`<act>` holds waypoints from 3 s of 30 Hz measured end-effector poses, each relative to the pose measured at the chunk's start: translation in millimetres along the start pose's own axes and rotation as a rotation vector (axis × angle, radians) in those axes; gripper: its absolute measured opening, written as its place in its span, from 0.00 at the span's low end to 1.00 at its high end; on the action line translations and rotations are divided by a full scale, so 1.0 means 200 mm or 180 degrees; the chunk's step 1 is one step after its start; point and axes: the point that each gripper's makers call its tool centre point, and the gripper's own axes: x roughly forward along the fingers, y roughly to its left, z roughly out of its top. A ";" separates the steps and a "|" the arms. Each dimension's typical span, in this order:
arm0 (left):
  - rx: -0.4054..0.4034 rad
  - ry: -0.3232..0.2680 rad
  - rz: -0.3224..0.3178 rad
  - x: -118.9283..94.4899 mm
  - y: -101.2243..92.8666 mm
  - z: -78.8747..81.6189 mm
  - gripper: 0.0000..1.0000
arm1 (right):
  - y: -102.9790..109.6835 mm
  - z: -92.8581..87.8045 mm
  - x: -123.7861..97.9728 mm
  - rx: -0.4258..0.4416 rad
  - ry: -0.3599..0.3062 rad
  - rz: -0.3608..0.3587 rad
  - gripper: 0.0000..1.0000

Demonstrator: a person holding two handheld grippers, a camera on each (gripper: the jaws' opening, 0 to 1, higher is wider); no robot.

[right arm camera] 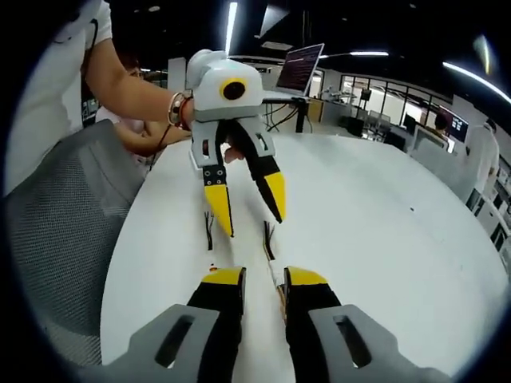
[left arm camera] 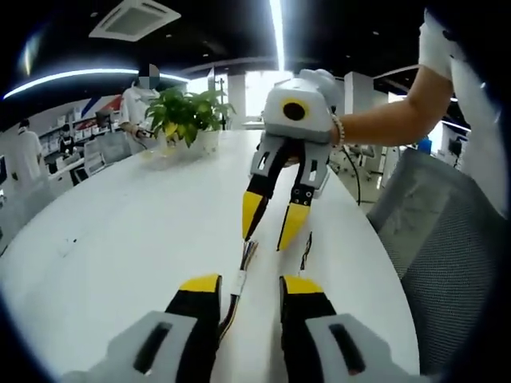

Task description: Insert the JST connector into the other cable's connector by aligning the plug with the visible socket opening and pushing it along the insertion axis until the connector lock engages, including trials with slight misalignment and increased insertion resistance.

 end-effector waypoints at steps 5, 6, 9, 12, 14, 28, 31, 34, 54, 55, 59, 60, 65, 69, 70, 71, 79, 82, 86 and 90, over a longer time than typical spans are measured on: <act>-0.0001 0.0001 0.0005 -0.03 -0.04 -0.01 0.29 | 0.04 0.00 -0.02 -0.0002 0.0020 -0.0010 0.17; -0.0006 0.0001 0.0003 -0.03 -0.05 -0.01 0.29 | 0.04 0.00 -0.02 -0.0004 0.0019 -0.0014 0.17; 0.0000 -0.0001 0.0004 -0.04 -0.07 -0.01 0.29 | 0.06 0.00 -0.03 -0.0002 0.0026 -0.0019 0.18; -0.0022 0.0002 -0.0005 -0.04 -0.09 -0.02 0.29 | 0.08 -0.01 -0.04 0.0002 0.0036 -0.0029 0.18; -0.0018 0.0007 -0.0010 -0.05 -0.10 -0.02 0.29 | 0.09 -0.01 -0.04 0.0010 0.0044 -0.0034 0.18; -0.0045 0.0153 -0.0089 -0.03 -0.21 -0.13 0.26 | 0.20 -0.11 -0.05 0.0056 0.0184 0.0083 0.17; -0.0042 0.0196 -0.0109 -0.01 -0.22 -0.17 0.23 | 0.21 -0.14 -0.04 0.0063 0.0218 0.0129 0.17; -0.0031 0.0207 -0.0143 0.00 -0.23 -0.21 0.20 | 0.23 -0.16 -0.02 0.0062 0.0237 0.0176 0.17; -0.0006 0.0267 -0.0094 0.04 -0.23 -0.28 0.07 | 0.23 -0.26 0.02 0.0141 0.0304 0.0314 0.15; 0.0008 0.0285 -0.0095 0.04 -0.23 -0.29 0.06 | 0.23 -0.26 0.02 0.0139 0.0303 0.0321 0.14; -0.0036 0.0247 -0.0098 0.04 -0.22 -0.29 0.05 | 0.23 -0.27 0.03 0.0149 0.0304 0.0327 0.14; -0.0046 0.0239 -0.0100 0.05 -0.22 -0.29 0.04 | 0.23 -0.27 0.03 0.0144 0.0295 0.0334 0.14; -0.0065 0.0204 -0.0107 0.05 -0.22 -0.28 0.01 | 0.24 -0.28 0.05 0.0143 0.0301 0.0348 0.14; -0.0048 0.0186 -0.0127 0.04 -0.22 -0.29 0.01 | 0.23 -0.28 0.05 0.0124 0.0252 0.0343 0.13; -0.0056 0.0181 -0.0134 0.04 -0.22 -0.29 0.01 | 0.23 -0.28 0.06 0.0125 0.0254 0.0345 0.12; -0.0054 0.0175 -0.0151 0.04 -0.23 -0.29 0.01 | 0.23 -0.28 0.06 0.0113 0.0235 0.0346 0.12; -0.0107 0.0141 -0.0225 0.04 -0.22 -0.29 0.01 | 0.23 -0.27 0.08 0.0035 0.0162 0.0341 0.08; -0.0109 0.0129 -0.0242 0.04 -0.22 -0.29 0.01 | 0.23 -0.27 0.08 0.0009 0.0108 0.0336 0.05; -0.0126 0.0117 -0.0264 0.04 -0.22 -0.29 0.01 | 0.23 -0.28 0.08 0.0029 0.0049 0.0325 0.05; -0.0136 0.0106 -0.0277 0.04 -0.22 -0.29 0.01 | 0.22 -0.28 0.07 0.0049 -0.0036 0.0310 0.05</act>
